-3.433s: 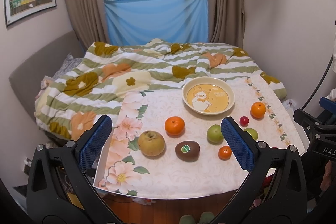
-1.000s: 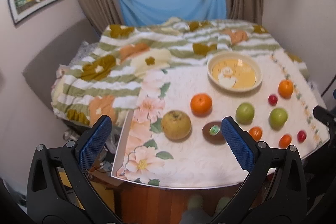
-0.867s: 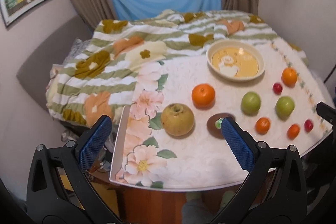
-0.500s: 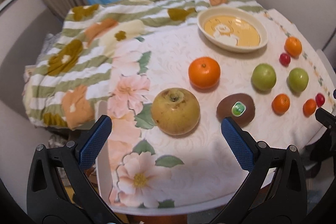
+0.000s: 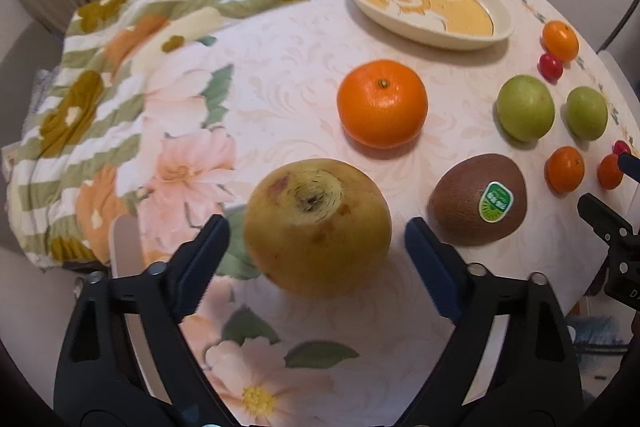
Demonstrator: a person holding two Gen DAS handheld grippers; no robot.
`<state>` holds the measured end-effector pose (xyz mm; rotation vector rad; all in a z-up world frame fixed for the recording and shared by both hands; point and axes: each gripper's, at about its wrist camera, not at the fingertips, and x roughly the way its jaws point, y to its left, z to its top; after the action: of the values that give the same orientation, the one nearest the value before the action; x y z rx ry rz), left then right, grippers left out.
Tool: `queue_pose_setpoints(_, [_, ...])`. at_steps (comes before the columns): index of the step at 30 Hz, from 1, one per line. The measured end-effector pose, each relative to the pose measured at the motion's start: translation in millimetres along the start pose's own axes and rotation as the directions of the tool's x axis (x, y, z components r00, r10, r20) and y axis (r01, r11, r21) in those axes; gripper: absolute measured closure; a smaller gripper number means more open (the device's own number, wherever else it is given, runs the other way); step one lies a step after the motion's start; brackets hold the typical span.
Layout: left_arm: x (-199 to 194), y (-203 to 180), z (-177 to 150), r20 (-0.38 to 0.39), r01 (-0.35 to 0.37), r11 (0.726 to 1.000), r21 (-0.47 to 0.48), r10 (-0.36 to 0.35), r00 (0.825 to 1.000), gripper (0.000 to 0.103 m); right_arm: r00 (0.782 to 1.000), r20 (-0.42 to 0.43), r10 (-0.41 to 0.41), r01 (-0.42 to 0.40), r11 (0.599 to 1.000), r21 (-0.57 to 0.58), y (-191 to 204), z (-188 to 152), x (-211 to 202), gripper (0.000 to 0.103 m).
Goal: Organize fruits
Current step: 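Grasp the yellow pear with the left tool while the right tool approaches a mandarin orange, then close the right tool on the mandarin orange while the left tool lifts the pear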
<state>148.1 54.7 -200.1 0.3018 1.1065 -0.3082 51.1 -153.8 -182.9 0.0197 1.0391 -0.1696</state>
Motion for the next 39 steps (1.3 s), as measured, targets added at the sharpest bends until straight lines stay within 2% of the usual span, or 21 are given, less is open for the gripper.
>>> queue_pose_setpoints(3, [9.8,0.8,3.7,-0.019,0.013,1.0,0.011,-0.013,1.0,0.016,1.0,-0.019,-0.007,0.007,1.0,0.018,1.8,2.0,6.4,0.02])
queue_pose_setpoints(5, [13.7,2.2,5.2,-0.024,0.017,1.0,0.019,-0.017,1.0,0.02,0.999,-0.035,-0.006,0.007,1.0,0.029,1.7,3.6,11.3,0.029])
queue_pose_setpoints(8, [14.3,6.9,6.5,-0.019,0.04,0.999,0.014,-0.04,0.999,0.02,0.999,-0.054,-0.008,0.01,0.999,0.041,2.0,4.2,17.9,0.034])
queue_pose_setpoints(12, [13.6,5.4,5.7,-0.017,0.037,0.999,0.034,-0.036,0.999,0.02,0.998,-0.066,0.009,-0.005,0.999,0.054,5.0,6.3,24.2,0.039])
queue_pose_setpoints(21, [11.1,11.4,2.9,-0.022,0.048,0.999,0.019,-0.048,0.999,0.02,0.997,-0.072,0.026,-0.025,1.0,0.018,18.1,15.0,32.3,0.053])
queue_pose_setpoints(24, [9.6,14.1,-0.4,-0.022,0.05,0.999,0.006,-0.05,0.998,0.02,0.997,-0.077,0.028,-0.028,1.0,-0.001,21.9,16.6,35.5,0.067])
queue_pose_setpoints(31, [3.1,22.1,-6.8,-0.014,0.054,0.998,-0.022,-0.054,0.998,0.021,0.998,-0.063,0.025,-0.025,1.0,-0.007,21.5,19.1,30.5,0.068])
queue_pose_setpoints(39, [-26.4,26.1,-4.6,0.047,0.062,0.997,-0.043,-0.06,0.997,0.021,0.999,-0.025,0.033,-0.033,0.999,0.007,16.7,26.9,8.5,0.068])
